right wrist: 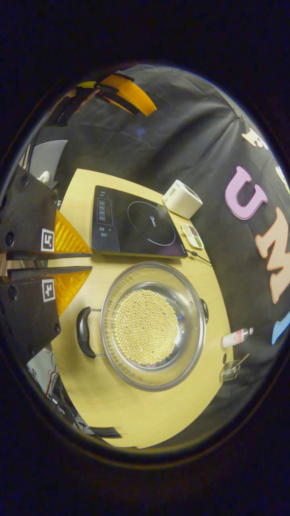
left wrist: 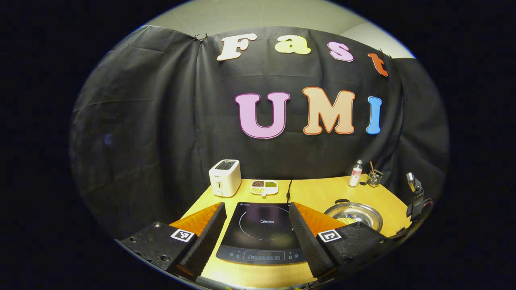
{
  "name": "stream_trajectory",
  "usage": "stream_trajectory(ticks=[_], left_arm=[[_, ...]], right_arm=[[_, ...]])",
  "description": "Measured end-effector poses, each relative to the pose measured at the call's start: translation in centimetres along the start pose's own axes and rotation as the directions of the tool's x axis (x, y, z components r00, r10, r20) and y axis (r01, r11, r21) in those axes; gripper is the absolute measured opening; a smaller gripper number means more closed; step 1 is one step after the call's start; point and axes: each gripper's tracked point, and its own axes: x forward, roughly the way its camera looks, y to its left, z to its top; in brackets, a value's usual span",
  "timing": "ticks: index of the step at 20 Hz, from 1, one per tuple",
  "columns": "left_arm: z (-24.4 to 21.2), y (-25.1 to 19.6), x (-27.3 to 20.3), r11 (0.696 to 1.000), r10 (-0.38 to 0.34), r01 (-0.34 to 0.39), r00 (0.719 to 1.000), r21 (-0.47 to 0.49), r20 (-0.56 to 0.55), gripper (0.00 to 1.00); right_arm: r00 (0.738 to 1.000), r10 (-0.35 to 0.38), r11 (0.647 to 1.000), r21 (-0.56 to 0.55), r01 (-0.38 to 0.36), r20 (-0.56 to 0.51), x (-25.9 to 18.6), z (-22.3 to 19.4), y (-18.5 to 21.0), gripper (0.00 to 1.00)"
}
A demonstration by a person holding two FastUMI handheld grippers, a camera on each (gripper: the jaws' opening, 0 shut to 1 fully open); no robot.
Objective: First push the handle of the pot to place it horizontally, then grasp the pot with both hands and set it on the induction cooktop.
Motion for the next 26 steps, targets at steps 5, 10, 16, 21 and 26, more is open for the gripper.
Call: stream_trajectory(ticks=[5,10,16,21,26], left_arm=[[-1.1,1.0,0.2,1.000,0.011,-0.011,1.000,-0.005,-0.020,0.92],[-1.9,0.9,0.7,1.000,0.009,-0.010,0.999,-0.023,-0.039,0.96],[-2.0,0.0,1.8,1.000,0.026,-0.027,0.998,-0.011,-0.059,0.96],[-1.6,-1.8,3.1,0.998,0.054,-0.057,0.996,-0.035,-0.072,0.96],[-1.5,-4.5,5.1,0.996,0.050,-0.057,0.994,-0.073,-0.096,0.96]], right_arm=[[0.998,-0.020,0.999,0.043,0.023,-0.062,3.2,-1.2,-1.2,0.11],[0.991,-0.083,0.995,0.047,0.088,-0.103,4.6,-1.8,-3.6,0.11],[0.985,-0.101,0.994,0.035,0.107,-0.138,3.9,-1.6,-5.5,0.00],[0.978,-0.091,0.995,0.031,0.099,-0.187,2.8,-1.1,-6.6,0.00],[0.969,-0.109,0.994,0.006,0.113,-0.222,1.5,0.3,-9.4,0.07]])
